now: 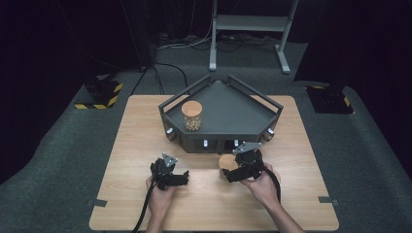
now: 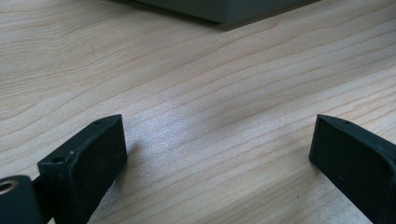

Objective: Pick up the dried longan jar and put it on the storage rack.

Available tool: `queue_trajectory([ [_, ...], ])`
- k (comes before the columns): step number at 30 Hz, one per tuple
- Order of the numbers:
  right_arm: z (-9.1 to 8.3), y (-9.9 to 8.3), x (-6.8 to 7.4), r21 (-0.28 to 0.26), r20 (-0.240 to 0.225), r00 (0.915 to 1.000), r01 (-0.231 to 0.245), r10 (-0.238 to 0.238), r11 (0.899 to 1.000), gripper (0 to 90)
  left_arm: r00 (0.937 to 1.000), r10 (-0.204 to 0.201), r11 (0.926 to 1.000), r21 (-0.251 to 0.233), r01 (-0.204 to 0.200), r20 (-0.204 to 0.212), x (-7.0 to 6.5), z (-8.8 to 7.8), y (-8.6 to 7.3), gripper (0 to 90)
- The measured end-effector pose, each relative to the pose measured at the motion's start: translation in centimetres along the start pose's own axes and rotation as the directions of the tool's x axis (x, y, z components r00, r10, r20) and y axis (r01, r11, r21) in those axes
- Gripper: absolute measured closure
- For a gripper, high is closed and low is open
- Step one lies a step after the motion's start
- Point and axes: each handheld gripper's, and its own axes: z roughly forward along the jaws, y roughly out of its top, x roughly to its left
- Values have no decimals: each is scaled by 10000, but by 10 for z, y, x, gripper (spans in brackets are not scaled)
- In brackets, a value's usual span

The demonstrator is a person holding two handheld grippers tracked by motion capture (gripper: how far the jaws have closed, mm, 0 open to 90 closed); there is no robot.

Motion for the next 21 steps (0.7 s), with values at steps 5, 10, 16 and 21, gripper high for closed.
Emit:
queue_trajectory([
  [5,8,4,5,202,101,9999,59,-61,9998,37,10000,0,10000,0,0,0,0,0,0,41],
  [10,16,6,8,377,182,9998,40,-47,9993,38,10000,3,10000,1,-3,1,0,0,0,41],
  [16,21,7,10,471,313,9995,-101,86,9988,59,10000,-2,10000,-2,2,1,0,0,0,41],
  [21,24,9,14,582,438,9989,-173,148,9982,83,10000,4,10000,1,-4,0,0,0,0,41],
])
